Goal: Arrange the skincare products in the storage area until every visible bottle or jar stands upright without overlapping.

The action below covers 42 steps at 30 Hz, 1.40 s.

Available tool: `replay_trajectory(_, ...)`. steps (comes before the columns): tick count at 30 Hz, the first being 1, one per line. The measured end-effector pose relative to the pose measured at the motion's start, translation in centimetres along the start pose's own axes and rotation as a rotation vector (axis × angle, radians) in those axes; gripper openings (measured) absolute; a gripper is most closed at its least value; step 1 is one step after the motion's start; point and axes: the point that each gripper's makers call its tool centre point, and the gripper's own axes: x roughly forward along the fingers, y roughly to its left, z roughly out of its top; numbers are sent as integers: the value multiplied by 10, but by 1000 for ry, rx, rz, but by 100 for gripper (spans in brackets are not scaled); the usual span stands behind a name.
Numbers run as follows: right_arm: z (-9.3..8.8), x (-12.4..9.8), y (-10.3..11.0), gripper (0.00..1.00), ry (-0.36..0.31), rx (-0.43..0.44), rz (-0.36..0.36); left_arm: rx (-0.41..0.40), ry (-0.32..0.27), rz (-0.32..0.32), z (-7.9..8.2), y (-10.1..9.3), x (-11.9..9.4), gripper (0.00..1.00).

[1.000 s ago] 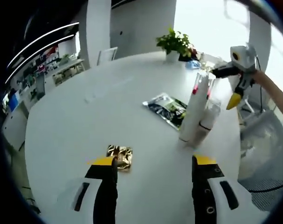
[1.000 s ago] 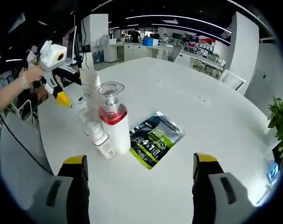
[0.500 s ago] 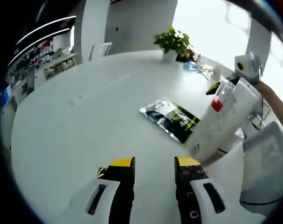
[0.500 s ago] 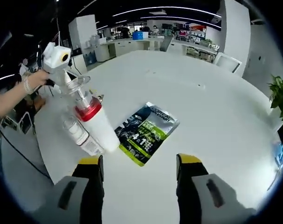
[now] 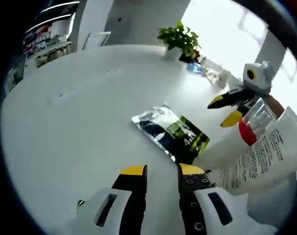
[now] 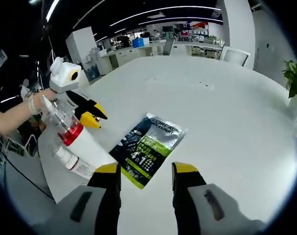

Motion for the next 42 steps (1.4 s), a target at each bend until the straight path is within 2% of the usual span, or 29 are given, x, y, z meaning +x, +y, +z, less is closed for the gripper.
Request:
replay_trajectory(8, -13, 14, -6, 31, 20, 84, 25, -48, 23, -54, 1, -4, 23, 15)
replay_trajectory(18, -18, 31, -11, 25, 23, 159, 45, -83, 80, -82, -6, -10, 46, 15)
replay_trajectory(31, -23, 48, -11, 18, 21, 221, 65, -112, 61, -110, 3, -14, 55, 12)
replay_trajectory(37, -21, 51, -12, 16, -9, 262, 83, -120, 56, -116, 5, -17, 55, 11)
replay_trajectory(42, -17, 54, -11, 13, -80, 407, 133, -154, 40, -124, 5, -18, 58, 9)
